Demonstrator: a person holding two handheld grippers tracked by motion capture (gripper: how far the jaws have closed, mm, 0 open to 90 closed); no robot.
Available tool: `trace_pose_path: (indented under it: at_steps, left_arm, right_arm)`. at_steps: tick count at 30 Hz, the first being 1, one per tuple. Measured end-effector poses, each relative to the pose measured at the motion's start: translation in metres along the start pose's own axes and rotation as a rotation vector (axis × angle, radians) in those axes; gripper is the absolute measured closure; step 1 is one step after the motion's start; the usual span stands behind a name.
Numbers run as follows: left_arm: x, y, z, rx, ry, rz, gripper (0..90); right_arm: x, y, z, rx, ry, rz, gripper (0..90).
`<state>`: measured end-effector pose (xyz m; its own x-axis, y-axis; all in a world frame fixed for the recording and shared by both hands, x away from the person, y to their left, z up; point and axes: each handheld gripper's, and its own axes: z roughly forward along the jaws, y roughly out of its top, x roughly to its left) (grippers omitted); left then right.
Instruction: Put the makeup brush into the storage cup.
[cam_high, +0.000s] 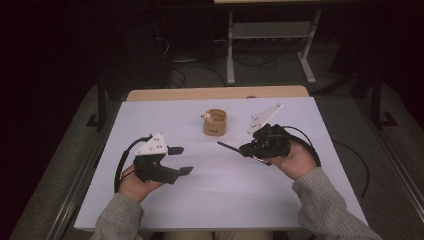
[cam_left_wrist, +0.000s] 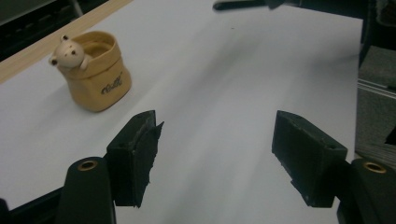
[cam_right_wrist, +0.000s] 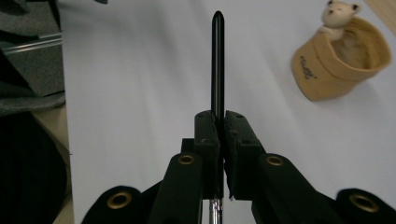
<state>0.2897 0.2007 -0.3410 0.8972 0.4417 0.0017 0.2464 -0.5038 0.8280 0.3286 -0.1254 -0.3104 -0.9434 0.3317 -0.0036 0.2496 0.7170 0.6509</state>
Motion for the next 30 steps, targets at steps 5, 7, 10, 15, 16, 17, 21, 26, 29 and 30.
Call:
trace_pose_path:
  at_steps: [5,7,10,15,16,17,21,26,29,30]
  left_arm:
    - [0.000,0.008,0.005,0.010,-0.040,0.011,33.8]
    - [0.000,0.010,0.008,0.017,-0.057,0.019,34.5]
    - [-0.002,0.011,0.014,0.038,-0.088,0.027,35.4]
    - [-0.004,0.010,0.027,0.089,-0.144,0.040,34.7]
    - [-0.006,0.010,0.030,0.099,-0.155,0.052,36.0]
    - [-0.006,0.010,0.030,0.099,-0.155,0.052,37.5]
    - [-0.007,0.008,0.032,0.105,-0.188,0.053,43.3]
    - [-0.013,0.007,0.038,0.142,-0.234,0.081,52.8]
    - [-0.016,0.006,0.041,0.169,-0.269,0.102,58.3]
    - [-0.017,0.006,0.042,0.181,-0.280,0.104,59.1]
  right_arm:
    - [0.006,0.005,0.012,0.030,0.050,-0.050,83.4]
    - [0.009,0.007,0.019,0.034,0.078,-0.063,83.4]
    - [0.013,0.009,0.029,0.049,0.116,-0.087,83.4]
    - [0.023,0.010,0.050,0.075,0.175,-0.145,83.4]
    - [0.025,0.009,0.052,0.072,0.189,-0.144,83.4]
    - [0.025,0.009,0.052,0.072,0.189,-0.144,83.4]
    - [0.027,0.009,0.057,0.055,0.217,-0.152,83.3]
    - [0.033,0.012,0.064,0.049,0.247,-0.180,83.3]
    - [0.036,0.013,0.066,0.044,0.257,-0.191,83.3]
    - [0.036,0.013,0.066,0.043,0.261,-0.193,83.3]
